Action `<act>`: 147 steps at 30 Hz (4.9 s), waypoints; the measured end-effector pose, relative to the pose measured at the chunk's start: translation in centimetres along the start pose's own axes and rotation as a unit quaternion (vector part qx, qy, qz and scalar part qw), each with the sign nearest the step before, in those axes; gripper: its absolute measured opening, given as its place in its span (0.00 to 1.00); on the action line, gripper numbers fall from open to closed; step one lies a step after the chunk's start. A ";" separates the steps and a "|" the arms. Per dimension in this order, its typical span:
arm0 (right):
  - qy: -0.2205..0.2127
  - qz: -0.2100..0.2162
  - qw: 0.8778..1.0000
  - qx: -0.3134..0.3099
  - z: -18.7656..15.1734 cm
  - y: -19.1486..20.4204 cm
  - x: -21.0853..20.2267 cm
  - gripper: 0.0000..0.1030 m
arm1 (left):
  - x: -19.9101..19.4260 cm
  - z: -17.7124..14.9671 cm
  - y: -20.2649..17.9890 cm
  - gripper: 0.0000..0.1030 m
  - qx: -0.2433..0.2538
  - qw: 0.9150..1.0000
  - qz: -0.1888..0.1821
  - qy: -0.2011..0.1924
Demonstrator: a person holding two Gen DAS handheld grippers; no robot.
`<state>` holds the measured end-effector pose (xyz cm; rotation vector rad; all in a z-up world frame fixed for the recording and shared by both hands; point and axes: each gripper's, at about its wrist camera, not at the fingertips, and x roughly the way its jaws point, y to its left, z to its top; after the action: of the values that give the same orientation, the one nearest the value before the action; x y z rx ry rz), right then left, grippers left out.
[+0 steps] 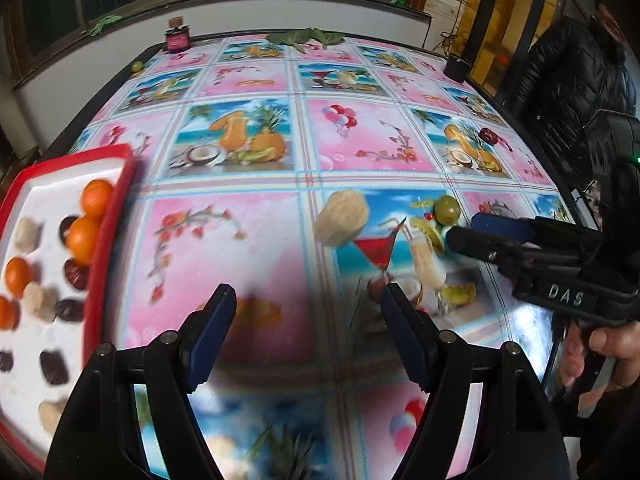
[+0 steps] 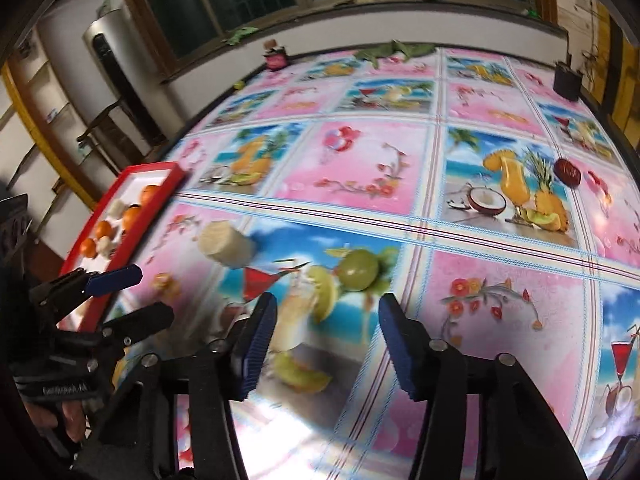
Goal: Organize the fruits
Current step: 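Grasp a round beige cake with the left tool while the right tool grasps a green grape, then carry the beige cake and green grape over the white tray, then open both tools to drop the cake and grape into the tray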
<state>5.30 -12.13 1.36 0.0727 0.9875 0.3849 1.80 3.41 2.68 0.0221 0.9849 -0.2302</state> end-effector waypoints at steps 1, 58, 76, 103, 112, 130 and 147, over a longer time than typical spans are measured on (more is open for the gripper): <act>0.001 -0.001 1.000 0.001 0.1 -0.1 0.3 0.50 | 0.3 0.3 -0.2 0.72 0.001 1.000 0.000 -0.002; 0.011 0.088 0.987 -0.133 -0.6 15.5 2.1 0.24 | -7.5 -6.5 9.7 0.27 -0.103 0.993 0.059 -0.023; 0.009 0.117 0.978 -0.170 -1.2 19.7 1.9 0.24 | -9.9 -8.5 13.7 0.27 -0.144 0.984 0.094 -0.040; 0.031 0.150 0.953 -0.263 -0.3 28.2 5.7 0.24 | -8.7 -9.6 22.0 0.27 -0.204 0.972 0.108 -0.029; 0.046 0.121 0.948 -0.289 -0.6 29.6 8.8 0.24 | -7.7 -9.5 22.9 0.27 -0.206 0.972 0.106 -0.025; 0.027 0.133 0.949 -0.286 -0.7 29.4 7.6 0.50 | -8.1 -9.7 22.6 0.46 -0.222 0.967 0.118 -0.037; -0.028 0.145 0.955 -0.257 -2.7 26.1 1.2 0.89 | -11.6 -10.5 20.1 0.84 -0.198 0.954 0.209 -0.089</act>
<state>-3.74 12.29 4.96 -0.2449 0.7963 0.8942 -8.96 26.41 4.74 -0.1529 0.8102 0.3520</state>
